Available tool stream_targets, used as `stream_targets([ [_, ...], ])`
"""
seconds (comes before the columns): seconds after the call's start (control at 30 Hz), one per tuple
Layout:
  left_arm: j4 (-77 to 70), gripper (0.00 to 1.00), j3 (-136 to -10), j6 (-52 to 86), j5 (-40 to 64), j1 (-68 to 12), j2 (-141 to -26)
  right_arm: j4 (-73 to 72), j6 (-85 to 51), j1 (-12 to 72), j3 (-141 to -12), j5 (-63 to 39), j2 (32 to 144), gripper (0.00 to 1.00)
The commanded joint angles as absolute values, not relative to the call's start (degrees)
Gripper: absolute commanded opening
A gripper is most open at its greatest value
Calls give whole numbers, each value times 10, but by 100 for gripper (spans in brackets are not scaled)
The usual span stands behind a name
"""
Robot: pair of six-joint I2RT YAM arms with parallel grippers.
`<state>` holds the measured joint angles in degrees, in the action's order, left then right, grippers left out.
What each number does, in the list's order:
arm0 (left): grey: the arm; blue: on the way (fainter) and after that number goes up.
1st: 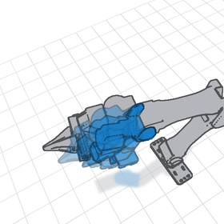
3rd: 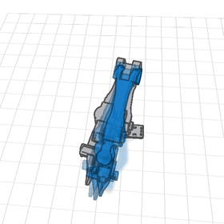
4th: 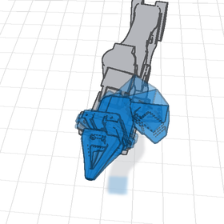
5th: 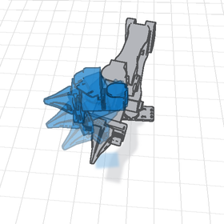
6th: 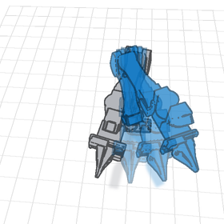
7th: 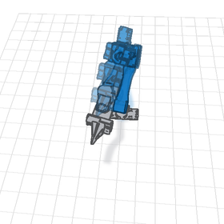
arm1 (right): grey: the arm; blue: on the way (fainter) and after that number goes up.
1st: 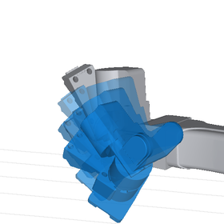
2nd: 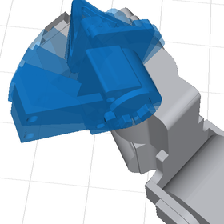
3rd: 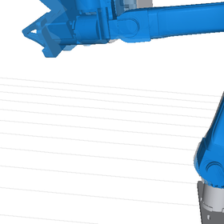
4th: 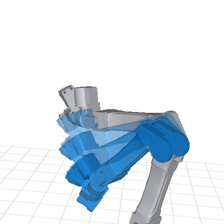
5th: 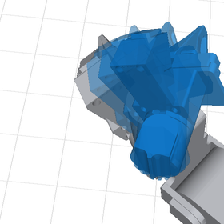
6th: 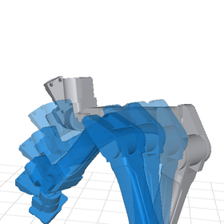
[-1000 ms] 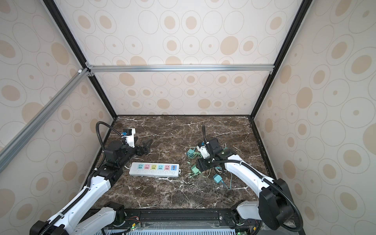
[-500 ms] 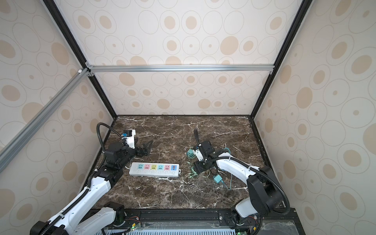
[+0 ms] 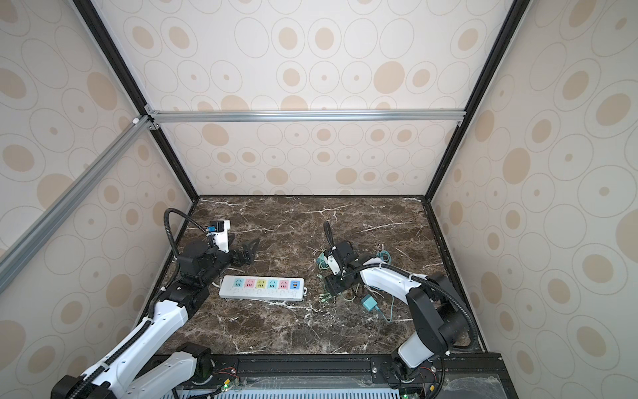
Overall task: Insert plugs into power strip
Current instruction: Pick up the plug from the center of the table.
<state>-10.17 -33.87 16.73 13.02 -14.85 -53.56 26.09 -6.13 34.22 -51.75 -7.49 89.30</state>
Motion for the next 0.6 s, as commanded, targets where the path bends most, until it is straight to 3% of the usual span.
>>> stream_targets([
  [0.0,-109,99,-339,171,140,-151,-533,264,-57,349,-520,-66,900,70],
  [0.57,-109,99,-339,171,145,-151,-535,249,-72,363,-510,-54,930,67],
])
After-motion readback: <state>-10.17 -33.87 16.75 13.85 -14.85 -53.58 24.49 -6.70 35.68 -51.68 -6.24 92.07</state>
